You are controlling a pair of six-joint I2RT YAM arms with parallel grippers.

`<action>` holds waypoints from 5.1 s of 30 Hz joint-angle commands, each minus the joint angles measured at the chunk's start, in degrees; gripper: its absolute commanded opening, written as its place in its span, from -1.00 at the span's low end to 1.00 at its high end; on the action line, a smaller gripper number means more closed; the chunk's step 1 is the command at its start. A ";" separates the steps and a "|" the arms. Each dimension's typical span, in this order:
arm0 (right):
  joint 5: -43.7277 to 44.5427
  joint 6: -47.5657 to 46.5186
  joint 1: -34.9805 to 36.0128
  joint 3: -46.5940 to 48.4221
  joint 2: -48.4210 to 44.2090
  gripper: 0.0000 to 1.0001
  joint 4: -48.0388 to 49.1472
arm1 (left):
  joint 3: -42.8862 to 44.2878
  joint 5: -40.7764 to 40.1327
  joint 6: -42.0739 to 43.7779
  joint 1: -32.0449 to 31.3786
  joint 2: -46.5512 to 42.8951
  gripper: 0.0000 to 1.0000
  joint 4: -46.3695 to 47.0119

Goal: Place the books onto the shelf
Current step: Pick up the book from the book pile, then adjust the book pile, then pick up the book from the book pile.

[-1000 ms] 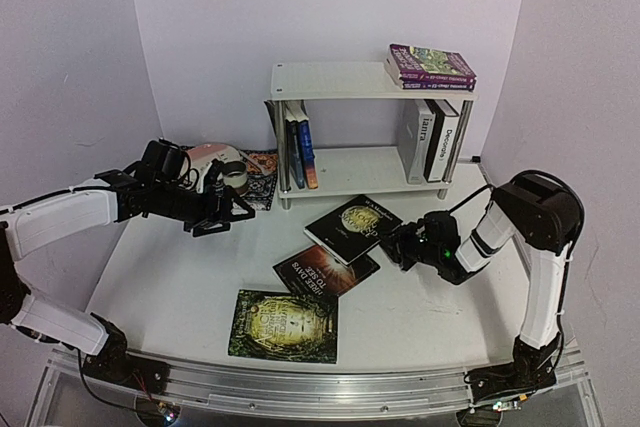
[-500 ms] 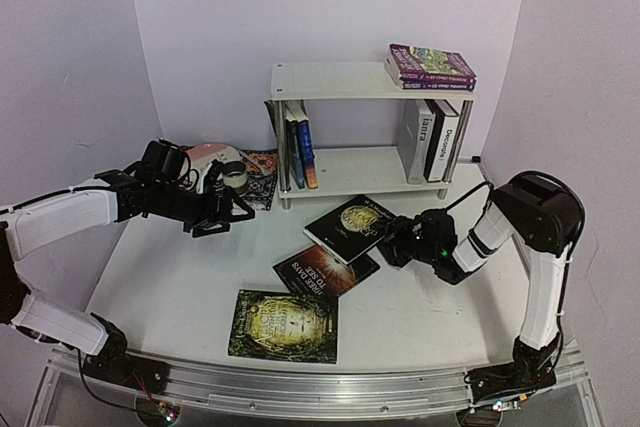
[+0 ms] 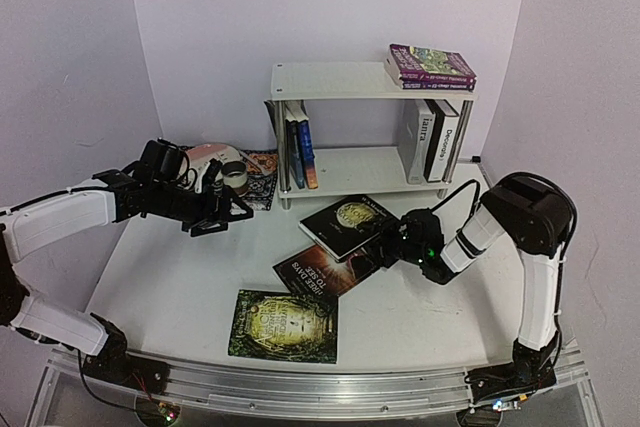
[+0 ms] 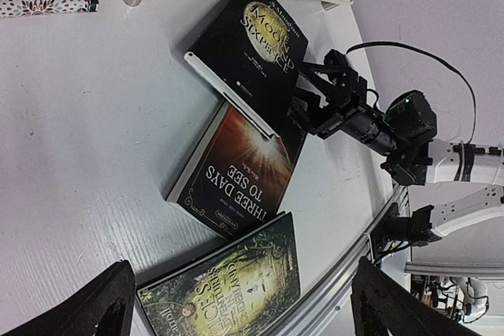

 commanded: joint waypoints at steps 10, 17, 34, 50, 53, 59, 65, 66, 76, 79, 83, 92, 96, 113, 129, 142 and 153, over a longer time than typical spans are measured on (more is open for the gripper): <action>2.84 1.20 0.27 1.96 5.29 -0.16 -4.33 | 1.39 -1.60 1.19 -0.12 -1.93 0.93 -0.98; 5.34 -0.97 0.31 -0.70 1.33 -0.71 -4.32 | 1.80 -1.77 1.37 -0.09 -1.26 0.93 -1.18; -4.84 -3.03 0.41 -9.67 -16.57 -1.00 -5.57 | -1.74 4.36 -4.35 -0.27 0.13 0.94 6.78; -12.24 -33.06 1.67 3.66 -53.28 -1.00 -62.73 | -6.33 15.67 -16.67 -4.69 6.53 0.99 31.03; -13.48 -32.60 1.68 3.55 -52.32 -1.00 -63.33 | -7.98 15.45 -22.10 -7.77 10.09 0.99 39.48; -14.71 -33.76 1.68 4.81 -48.59 -1.00 -67.08 | -6.79 9.52 -21.83 -14.93 16.28 0.91 40.30; -17.18 -35.99 2.00 8.03 -44.14 -1.00 -72.40 | -5.49 5.60 -19.33 -16.97 20.88 0.44 40.14; -17.43 -36.37 2.07 8.52 -43.69 -1.00 -72.97 | -5.00 5.42 -19.17 -17.23 21.84 0.35 40.08; -19.40 -36.91 2.89 9.65 -41.84 -0.52 -72.77 | 1.52 3.79 -17.56 -20.18 32.80 -0.08 35.94; -20.06 -37.00 3.20 10.20 -41.28 -0.39 -72.77 | 2.49 2.63 -16.40 -20.80 33.64 -0.14 34.91; -20.84 -37.03 3.54 10.63 -39.68 -0.35 -72.86 | 3.93 3.02 -16.06 -21.00 35.32 -0.23 34.07; -20.62 -38.44 5.05 12.40 -36.83 -0.27 -74.19 | 4.93 2.87 -15.54 -21.53 36.35 -0.28 33.21; -19.95 -39.24 5.82 13.49 -36.28 -0.34 -74.96 | 5.48 3.08 -15.42 -21.70 37.09 -0.34 33.03; -16.56 -45.12 8.29 18.77 -31.53 -0.37 -84.21 | 8.04 3.47 -15.11 -22.24 40.93 -0.66 32.84; -6.60 -50.66 8.53 21.02 -42.50 -1.00 -89.83 | 3.73 -0.26 -12.14 -22.44 29.27 -0.31 32.83; -11.16 -53.86 8.52 22.81 -59.98 -1.00 -86.72 | 0.34 2.52 -12.71 -22.05 7.49 0.71 33.91; -26.78 -45.72 8.51 23.54 -62.23 -1.00 -65.56 | 4.25 9.75 -13.24 -21.64 1.31 0.77 38.14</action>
